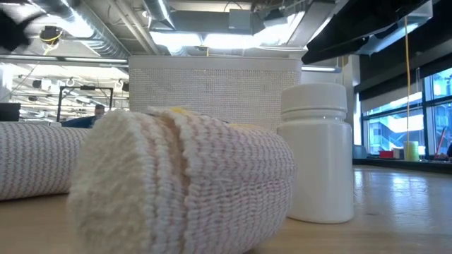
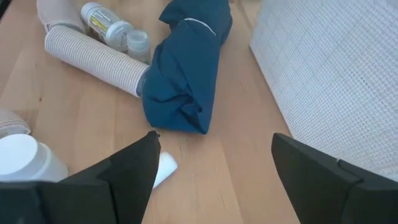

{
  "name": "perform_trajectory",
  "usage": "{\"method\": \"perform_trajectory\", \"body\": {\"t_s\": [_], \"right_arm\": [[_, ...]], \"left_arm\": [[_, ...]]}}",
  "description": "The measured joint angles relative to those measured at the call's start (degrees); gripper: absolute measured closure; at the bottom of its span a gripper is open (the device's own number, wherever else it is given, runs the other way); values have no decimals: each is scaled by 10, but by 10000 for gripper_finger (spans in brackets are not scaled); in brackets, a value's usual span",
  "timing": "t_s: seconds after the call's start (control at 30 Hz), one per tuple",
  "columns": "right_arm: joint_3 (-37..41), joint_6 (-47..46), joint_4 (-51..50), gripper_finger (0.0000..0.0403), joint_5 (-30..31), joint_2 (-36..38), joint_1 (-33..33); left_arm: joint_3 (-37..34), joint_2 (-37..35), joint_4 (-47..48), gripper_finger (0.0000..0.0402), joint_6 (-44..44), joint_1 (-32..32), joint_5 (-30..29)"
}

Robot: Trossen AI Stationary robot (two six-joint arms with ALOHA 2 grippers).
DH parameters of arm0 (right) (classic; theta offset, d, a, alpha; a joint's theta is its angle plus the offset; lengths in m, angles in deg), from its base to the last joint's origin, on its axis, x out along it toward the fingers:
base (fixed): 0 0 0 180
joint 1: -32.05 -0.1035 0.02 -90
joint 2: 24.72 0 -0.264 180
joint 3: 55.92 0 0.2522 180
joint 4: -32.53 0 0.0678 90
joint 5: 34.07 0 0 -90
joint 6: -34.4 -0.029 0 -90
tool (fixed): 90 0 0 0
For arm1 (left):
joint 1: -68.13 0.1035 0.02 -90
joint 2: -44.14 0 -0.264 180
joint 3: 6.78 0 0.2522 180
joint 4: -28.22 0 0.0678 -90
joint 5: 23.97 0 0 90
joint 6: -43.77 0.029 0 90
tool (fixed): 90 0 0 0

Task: Pick & place medical supplies in basket/bin
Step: Put the left white bandage into the white bin

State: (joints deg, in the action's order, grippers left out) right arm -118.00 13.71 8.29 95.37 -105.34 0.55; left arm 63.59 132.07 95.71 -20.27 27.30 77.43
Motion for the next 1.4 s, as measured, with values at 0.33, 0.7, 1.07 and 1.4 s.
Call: {"method": "perform_trajectory", "body": {"t_s": [0.33,0.7,1.07,1.4], "right_arm": [[0,2,0,95,2,0,27],[0,-1,-1,95,1,0,49],[0,-1,-2,95,-1,0,49],[0,0,-6,95,-1,0,49]], "left_arm": [[105,-153,-35,349,330,133,-428],[213,-160,-175,362,672,384,-503],[219,-44,-122,359,681,672,-267],[219,99,-110,357,731,736,-232]]}}
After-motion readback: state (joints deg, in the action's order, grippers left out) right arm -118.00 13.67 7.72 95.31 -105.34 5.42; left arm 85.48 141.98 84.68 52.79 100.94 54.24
